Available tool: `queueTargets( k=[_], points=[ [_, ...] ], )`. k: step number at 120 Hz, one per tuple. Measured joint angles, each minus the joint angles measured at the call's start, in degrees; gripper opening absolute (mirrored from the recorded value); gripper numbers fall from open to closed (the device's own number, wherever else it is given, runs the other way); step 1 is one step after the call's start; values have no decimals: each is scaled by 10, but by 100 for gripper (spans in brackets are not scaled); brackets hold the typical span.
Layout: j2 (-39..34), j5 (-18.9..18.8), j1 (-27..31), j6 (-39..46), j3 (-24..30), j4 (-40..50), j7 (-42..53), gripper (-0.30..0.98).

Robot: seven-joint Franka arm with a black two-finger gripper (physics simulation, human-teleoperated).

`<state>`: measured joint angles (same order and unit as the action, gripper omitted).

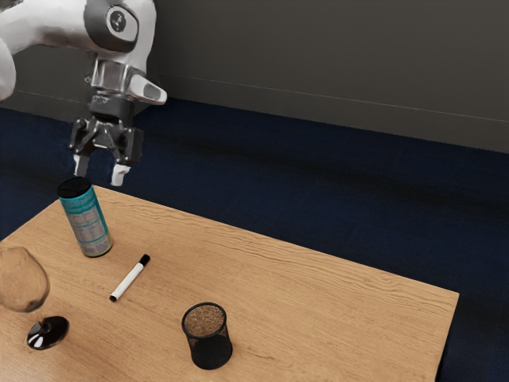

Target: Put the marker into the pen holder.

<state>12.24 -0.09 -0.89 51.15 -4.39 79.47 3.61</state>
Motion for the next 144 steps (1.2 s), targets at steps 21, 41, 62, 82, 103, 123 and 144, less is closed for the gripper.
queueTargets(
  k=[21, 41, 62, 82, 103, 123, 144],
  points=[
    [5, 3, -1, 270, -4, 48, 33, 68],
    [33, 19, 1, 393, -11, 77, 55, 68],
    [60, 25, 5, 521, -16, 189, 73, 68],
    [51, 18, 11, 648, -17, 311, 87, 68],
    [38, -3, 28, 735, -20, 371, 99, 68],
    [36, -12, 36, 792, -29, 419, 110, 68],
    [42, -14, 39, 830, -30, 431, 118, 68]
  ],
)
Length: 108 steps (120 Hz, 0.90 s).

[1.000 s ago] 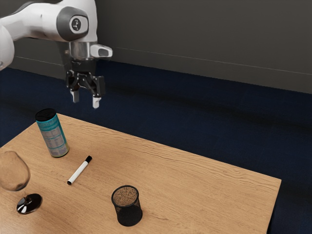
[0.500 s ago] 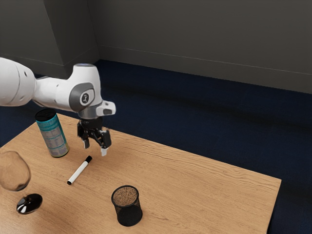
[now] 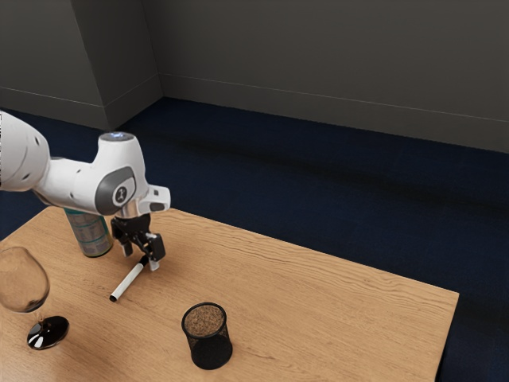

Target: Put the marker into the pen holder.

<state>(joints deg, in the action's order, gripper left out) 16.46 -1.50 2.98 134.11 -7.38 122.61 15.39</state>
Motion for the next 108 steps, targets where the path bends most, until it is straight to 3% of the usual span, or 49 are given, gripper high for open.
queueTargets(
  k=[32, 82, 108],
  points=[
    [17, 4, 4, 27, 0, 1, 9, 66],
    [18, 8, 4, 36, 0, 1, 16, 14],
    [23, 8, 4, 38, 0, 0, 16, 0]
  ],
)
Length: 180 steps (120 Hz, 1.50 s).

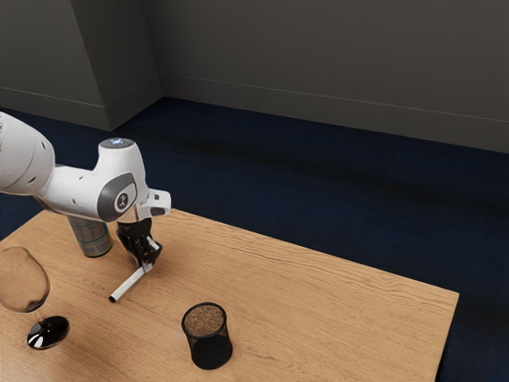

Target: Put the marker into the pen holder.

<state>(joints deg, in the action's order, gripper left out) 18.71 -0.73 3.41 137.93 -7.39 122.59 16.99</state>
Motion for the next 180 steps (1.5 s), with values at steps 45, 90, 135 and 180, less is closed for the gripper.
queueTargets(
  k=[45, 90, 135, 180],
  points=[
    [-29, -7, -14, 3, 4, -2, -14, -6],
    [-138, -9, -89, 9, 15, 25, -32, -6],
    [-271, -2, -172, -22, 17, 78, -45, -5],
    [-317, 33, -230, -123, 19, 85, -67, -5]
  ],
)
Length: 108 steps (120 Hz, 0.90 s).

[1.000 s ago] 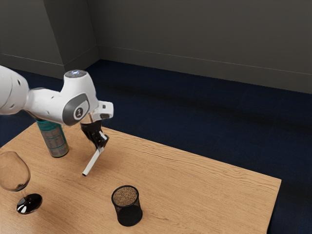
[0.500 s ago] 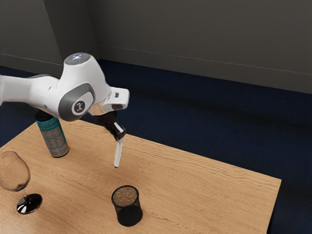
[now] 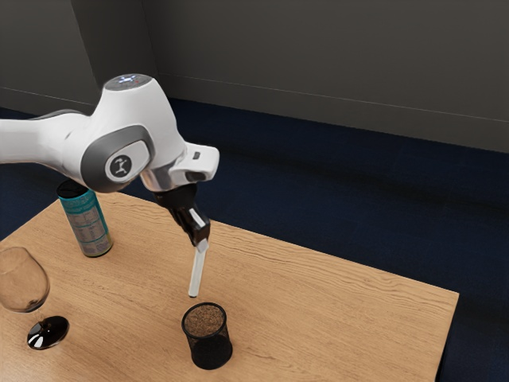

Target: Put the marker into the pen holder.

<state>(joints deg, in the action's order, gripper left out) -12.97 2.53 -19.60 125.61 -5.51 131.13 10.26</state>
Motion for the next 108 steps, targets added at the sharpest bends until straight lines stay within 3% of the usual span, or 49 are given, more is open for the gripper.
queueTargets(
  k=[56, 108],
  points=[
    [17, 53, -13, -63, 9, -3, -77, -5],
    [37, 45, -14, -2, 24, 25, -116, -4]
  ],
)
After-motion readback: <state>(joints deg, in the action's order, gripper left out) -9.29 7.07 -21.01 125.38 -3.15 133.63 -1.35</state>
